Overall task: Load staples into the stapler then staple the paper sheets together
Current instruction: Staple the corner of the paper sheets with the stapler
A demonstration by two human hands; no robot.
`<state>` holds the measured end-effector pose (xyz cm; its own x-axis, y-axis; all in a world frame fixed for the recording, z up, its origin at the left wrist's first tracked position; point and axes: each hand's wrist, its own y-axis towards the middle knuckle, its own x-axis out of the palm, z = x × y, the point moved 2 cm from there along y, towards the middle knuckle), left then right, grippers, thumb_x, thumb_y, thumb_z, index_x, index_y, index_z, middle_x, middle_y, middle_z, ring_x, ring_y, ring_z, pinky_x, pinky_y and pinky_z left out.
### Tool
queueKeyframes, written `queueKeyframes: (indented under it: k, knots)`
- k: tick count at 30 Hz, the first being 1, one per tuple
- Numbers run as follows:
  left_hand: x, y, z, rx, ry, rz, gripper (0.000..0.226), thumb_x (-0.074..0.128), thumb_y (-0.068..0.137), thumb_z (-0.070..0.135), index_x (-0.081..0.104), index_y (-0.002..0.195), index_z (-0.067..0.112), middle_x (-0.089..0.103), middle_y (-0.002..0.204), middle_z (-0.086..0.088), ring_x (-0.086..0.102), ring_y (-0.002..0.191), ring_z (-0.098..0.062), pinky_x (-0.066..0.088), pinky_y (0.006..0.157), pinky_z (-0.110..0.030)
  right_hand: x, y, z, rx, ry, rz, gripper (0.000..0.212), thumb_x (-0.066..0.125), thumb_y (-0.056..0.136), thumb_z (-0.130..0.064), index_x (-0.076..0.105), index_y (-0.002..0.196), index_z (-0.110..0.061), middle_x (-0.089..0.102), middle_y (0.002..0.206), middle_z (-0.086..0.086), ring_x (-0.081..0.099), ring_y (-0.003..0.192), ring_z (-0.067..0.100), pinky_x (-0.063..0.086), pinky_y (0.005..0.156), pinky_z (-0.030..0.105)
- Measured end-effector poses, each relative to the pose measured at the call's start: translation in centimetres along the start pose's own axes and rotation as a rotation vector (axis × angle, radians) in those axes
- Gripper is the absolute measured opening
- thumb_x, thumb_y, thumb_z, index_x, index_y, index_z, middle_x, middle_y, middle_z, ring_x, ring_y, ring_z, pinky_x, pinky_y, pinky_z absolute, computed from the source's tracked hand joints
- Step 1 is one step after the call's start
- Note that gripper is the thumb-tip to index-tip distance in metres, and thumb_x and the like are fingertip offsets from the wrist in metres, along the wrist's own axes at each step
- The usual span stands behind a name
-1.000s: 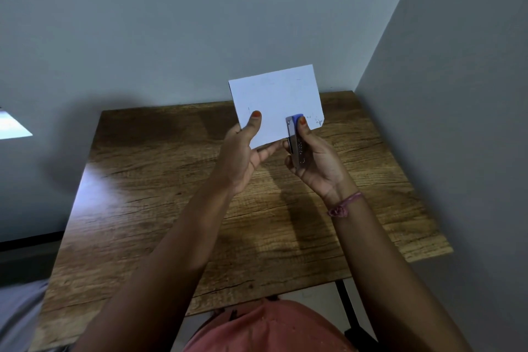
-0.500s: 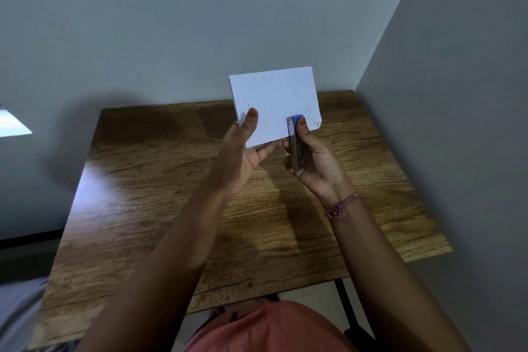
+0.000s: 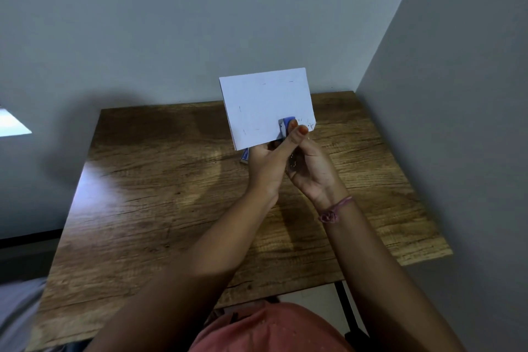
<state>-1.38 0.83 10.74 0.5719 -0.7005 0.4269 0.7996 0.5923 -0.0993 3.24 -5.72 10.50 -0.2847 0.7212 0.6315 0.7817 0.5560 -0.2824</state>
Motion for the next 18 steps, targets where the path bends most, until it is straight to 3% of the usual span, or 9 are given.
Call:
queueKeyframes:
  k: [3,11,16,18]
  knots:
    - [0.3,0.3,-0.2,-0.020,-0.050,0.070,0.060,0.080,0.073,0.015,0.056,0.128,0.013,0.068,0.117,-0.002,0.065,0.109,-0.014,0.054,0.085,-0.023,0.2,-0.1,0.0,-0.002,-0.020,0.011,0.065,0.072,0.070,-0.028,0.056,0.124,0.004,0.055,0.132,0.024,0.053,0.124,0.032,0.039,0.109,0.042]
    - [0.1,0.8,-0.6,-0.063,-0.161,0.088,0.056,0.081,0.072,0.013,0.059,0.124,0.012,0.069,0.116,-0.004,0.066,0.108,-0.018,0.054,0.091,-0.034,0.0,0.7,0.6,0.006,-0.002,0.048,0.057,0.071,0.075,-0.022,0.056,0.123,0.007,0.056,0.129,0.025,0.055,0.120,0.034,0.039,0.108,0.044]
    - [-0.1,1.2,-1.0,-0.123,-0.225,0.129,0.055,0.083,0.068,0.012,0.063,0.119,0.011,0.071,0.112,-0.003,0.066,0.107,-0.020,0.053,0.094,-0.040,0.2,1.0,1.1,-0.001,-0.041,0.100,0.048,0.074,0.070,-0.024,0.066,0.110,0.001,0.068,0.108,0.017,0.064,0.102,0.029,0.044,0.101,0.044]
    - [-0.4,1.2,-1.0,-0.147,-0.219,0.123,0.054,0.082,0.069,0.013,0.063,0.119,0.012,0.071,0.112,-0.004,0.066,0.107,-0.021,0.053,0.092,-0.039,0.2,1.1,1.3,-0.006,-0.060,0.113,0.049,0.076,0.067,-0.027,0.068,0.108,-0.001,0.067,0.110,0.018,0.063,0.104,0.030,0.043,0.101,0.044]
